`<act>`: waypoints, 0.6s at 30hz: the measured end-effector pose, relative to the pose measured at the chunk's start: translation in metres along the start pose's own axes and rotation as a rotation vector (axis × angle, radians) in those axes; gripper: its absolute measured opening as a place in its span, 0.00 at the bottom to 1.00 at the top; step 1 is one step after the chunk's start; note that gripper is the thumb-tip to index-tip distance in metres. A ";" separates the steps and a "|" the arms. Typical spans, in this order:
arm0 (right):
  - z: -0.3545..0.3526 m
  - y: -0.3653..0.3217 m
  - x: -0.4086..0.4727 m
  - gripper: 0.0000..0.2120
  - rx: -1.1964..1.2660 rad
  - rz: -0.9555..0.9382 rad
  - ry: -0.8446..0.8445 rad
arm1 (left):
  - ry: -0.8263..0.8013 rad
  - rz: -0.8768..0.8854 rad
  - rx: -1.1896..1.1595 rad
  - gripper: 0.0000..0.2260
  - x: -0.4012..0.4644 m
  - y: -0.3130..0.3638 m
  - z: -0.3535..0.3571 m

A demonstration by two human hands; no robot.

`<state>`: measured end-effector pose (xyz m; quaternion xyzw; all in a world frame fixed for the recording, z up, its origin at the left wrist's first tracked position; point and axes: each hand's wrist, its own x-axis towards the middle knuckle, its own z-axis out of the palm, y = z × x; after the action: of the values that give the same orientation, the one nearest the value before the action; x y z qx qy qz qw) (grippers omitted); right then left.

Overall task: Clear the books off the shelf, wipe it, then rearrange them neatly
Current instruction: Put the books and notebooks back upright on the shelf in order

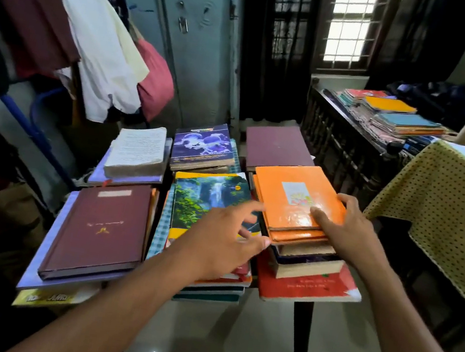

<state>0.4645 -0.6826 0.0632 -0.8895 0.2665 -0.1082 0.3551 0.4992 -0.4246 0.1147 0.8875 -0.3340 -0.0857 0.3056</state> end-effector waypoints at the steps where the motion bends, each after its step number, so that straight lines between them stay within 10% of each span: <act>1: 0.003 0.002 -0.002 0.36 0.049 -0.003 0.027 | -0.029 -0.021 -0.025 0.27 0.008 0.004 0.005; 10: 0.009 0.001 -0.006 0.36 0.205 -0.115 0.191 | -0.111 -0.360 -0.430 0.25 0.043 0.027 0.008; 14: 0.014 0.001 -0.014 0.31 0.798 -0.134 0.415 | -0.162 -0.376 -0.592 0.27 0.045 0.029 0.014; 18: 0.002 -0.015 -0.020 0.31 1.382 -0.067 0.262 | 0.005 -0.360 -0.617 0.21 0.047 0.026 0.018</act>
<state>0.4547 -0.6613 0.0717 -0.4478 0.1496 -0.3699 0.8002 0.5147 -0.4787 0.1182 0.7984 -0.1302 -0.2329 0.5398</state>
